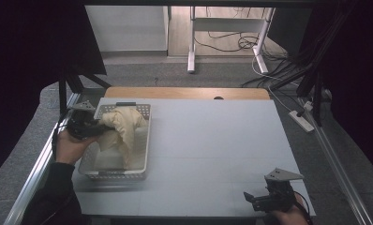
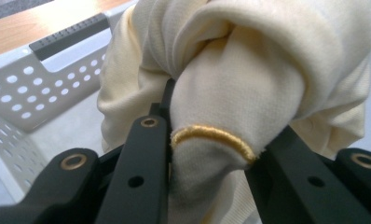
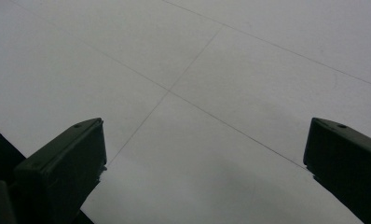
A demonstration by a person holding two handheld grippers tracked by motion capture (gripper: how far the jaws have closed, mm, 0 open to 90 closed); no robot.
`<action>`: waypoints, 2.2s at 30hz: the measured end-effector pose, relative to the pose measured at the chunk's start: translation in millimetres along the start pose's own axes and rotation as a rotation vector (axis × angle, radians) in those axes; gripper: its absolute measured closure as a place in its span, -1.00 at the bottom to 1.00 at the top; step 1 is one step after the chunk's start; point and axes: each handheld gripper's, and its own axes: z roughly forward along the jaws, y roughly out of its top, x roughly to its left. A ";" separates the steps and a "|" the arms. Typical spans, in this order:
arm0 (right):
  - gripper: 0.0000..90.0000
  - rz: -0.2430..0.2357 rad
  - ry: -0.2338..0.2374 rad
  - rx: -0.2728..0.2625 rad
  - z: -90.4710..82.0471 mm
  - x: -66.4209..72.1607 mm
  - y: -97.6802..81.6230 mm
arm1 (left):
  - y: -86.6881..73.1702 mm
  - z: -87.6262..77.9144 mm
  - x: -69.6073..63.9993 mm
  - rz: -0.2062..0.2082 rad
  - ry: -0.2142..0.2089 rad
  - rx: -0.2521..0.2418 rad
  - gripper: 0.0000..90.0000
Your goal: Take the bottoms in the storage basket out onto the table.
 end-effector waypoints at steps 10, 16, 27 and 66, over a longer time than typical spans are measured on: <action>-1.00 0.001 -0.001 0.000 0.0 -0.1 0.0 | 12.2 -7.7 -6.0 0.010 0.002 -0.031 0.67; -1.00 0.003 -0.003 -0.001 -0.1 -0.1 0.0 | 22.5 -11.5 -9.8 0.018 0.003 -0.039 0.67; -1.00 0.012 -0.004 -0.008 -0.6 -1.1 -0.4 | 41.1 -14.9 -17.2 0.039 0.011 -0.033 0.67; -1.00 0.017 -0.002 -0.012 -1.0 -1.8 -0.5 | 107.8 2.3 -51.3 0.106 -0.051 -0.065 0.67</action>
